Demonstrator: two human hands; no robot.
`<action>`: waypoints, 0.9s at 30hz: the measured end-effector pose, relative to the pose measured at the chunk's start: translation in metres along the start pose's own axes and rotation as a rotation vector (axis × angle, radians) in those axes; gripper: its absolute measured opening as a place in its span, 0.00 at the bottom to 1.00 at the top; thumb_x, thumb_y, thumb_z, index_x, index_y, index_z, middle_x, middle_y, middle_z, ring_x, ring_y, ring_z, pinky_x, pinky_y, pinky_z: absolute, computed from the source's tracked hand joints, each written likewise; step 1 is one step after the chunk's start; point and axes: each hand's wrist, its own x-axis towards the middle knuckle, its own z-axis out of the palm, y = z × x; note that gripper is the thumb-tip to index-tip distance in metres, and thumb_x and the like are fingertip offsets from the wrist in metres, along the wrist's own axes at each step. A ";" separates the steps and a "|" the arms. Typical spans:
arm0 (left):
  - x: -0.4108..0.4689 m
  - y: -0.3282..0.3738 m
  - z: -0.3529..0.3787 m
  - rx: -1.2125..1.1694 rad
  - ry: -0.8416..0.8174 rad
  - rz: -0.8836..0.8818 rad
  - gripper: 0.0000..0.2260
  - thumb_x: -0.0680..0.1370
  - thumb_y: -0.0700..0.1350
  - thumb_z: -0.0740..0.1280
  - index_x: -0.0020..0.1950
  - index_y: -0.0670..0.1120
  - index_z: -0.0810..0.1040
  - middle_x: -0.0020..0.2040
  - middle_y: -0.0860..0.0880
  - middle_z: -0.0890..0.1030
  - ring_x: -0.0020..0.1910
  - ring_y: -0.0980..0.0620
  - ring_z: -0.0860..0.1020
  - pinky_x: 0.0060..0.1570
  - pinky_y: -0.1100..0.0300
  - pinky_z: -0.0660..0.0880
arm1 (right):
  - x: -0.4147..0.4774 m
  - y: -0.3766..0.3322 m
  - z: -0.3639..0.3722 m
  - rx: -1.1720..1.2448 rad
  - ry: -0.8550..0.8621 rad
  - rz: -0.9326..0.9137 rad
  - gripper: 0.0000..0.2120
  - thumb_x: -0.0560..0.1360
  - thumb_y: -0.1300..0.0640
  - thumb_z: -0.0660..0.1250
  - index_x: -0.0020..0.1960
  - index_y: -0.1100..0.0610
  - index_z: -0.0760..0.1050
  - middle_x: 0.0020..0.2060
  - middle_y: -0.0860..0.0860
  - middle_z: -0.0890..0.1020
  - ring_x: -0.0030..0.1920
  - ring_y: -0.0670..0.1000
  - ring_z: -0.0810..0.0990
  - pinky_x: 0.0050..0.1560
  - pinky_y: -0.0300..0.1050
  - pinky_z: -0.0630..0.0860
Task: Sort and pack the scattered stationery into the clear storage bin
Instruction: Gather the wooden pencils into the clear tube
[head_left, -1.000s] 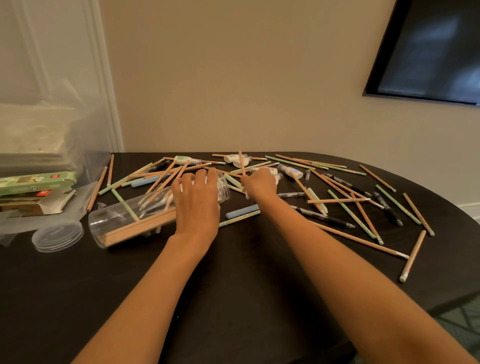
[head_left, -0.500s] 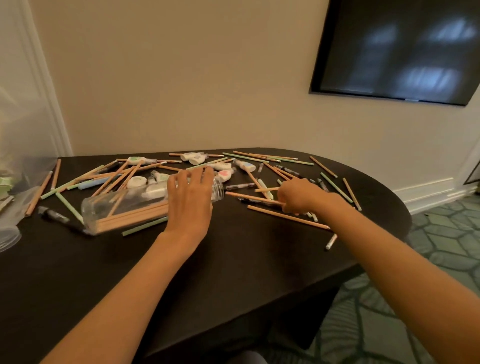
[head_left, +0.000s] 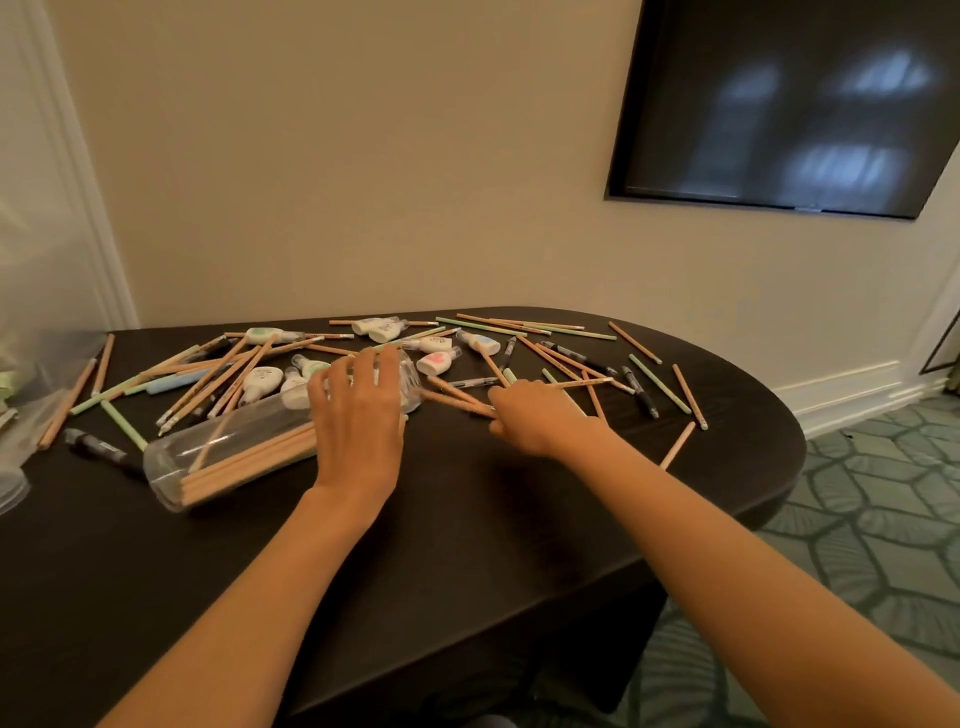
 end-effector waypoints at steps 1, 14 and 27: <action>0.001 -0.002 0.001 0.001 0.036 -0.021 0.31 0.68 0.37 0.75 0.68 0.41 0.69 0.62 0.40 0.74 0.62 0.39 0.72 0.61 0.44 0.67 | 0.003 -0.002 -0.002 0.028 0.020 0.003 0.13 0.80 0.56 0.57 0.61 0.60 0.71 0.53 0.57 0.78 0.52 0.56 0.77 0.48 0.47 0.72; 0.006 -0.016 -0.004 0.020 -0.032 -0.120 0.30 0.76 0.44 0.66 0.74 0.46 0.56 0.72 0.45 0.63 0.71 0.44 0.60 0.69 0.49 0.56 | 0.015 -0.036 0.020 0.922 0.247 0.093 0.03 0.81 0.58 0.57 0.53 0.57 0.66 0.38 0.49 0.74 0.31 0.46 0.75 0.27 0.34 0.76; 0.020 -0.037 -0.012 -0.079 0.015 -0.211 0.29 0.76 0.44 0.67 0.74 0.46 0.59 0.70 0.45 0.66 0.70 0.45 0.61 0.69 0.49 0.54 | 0.023 -0.027 0.023 0.153 0.234 -0.010 0.09 0.81 0.57 0.55 0.61 0.55 0.67 0.51 0.54 0.78 0.49 0.52 0.77 0.47 0.47 0.75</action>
